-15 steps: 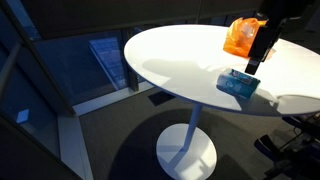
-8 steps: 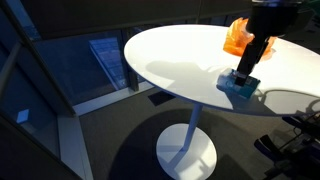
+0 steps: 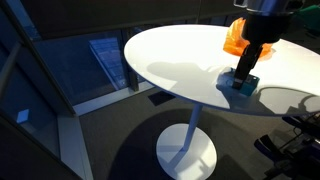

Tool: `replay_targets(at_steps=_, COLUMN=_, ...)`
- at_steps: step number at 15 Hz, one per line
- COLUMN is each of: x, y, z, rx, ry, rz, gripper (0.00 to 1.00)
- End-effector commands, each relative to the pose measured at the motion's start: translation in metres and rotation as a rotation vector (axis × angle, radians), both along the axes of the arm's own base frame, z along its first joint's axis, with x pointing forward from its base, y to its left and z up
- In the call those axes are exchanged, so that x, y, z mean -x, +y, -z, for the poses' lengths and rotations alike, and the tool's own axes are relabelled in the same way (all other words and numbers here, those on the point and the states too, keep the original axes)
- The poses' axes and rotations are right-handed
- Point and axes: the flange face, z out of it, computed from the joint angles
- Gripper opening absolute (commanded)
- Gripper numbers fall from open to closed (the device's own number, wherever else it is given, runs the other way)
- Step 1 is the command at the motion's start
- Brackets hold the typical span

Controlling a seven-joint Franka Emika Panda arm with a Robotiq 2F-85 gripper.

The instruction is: Put the blue box in the plastic

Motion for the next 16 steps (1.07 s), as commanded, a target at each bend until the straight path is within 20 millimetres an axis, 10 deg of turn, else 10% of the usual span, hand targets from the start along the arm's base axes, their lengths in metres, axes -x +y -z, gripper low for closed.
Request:
replay_targets(at_steps=1, x=-0.007, y=-0.014, z=-0.028, rx=0.0, ry=-0.044, rz=0.015, gripper=0.39)
replay_targets(at_steps=16, x=-0.049, y=-0.205, z=-0.135, rx=0.081, ry=-0.22, rz=0.371, gripper=0.39)
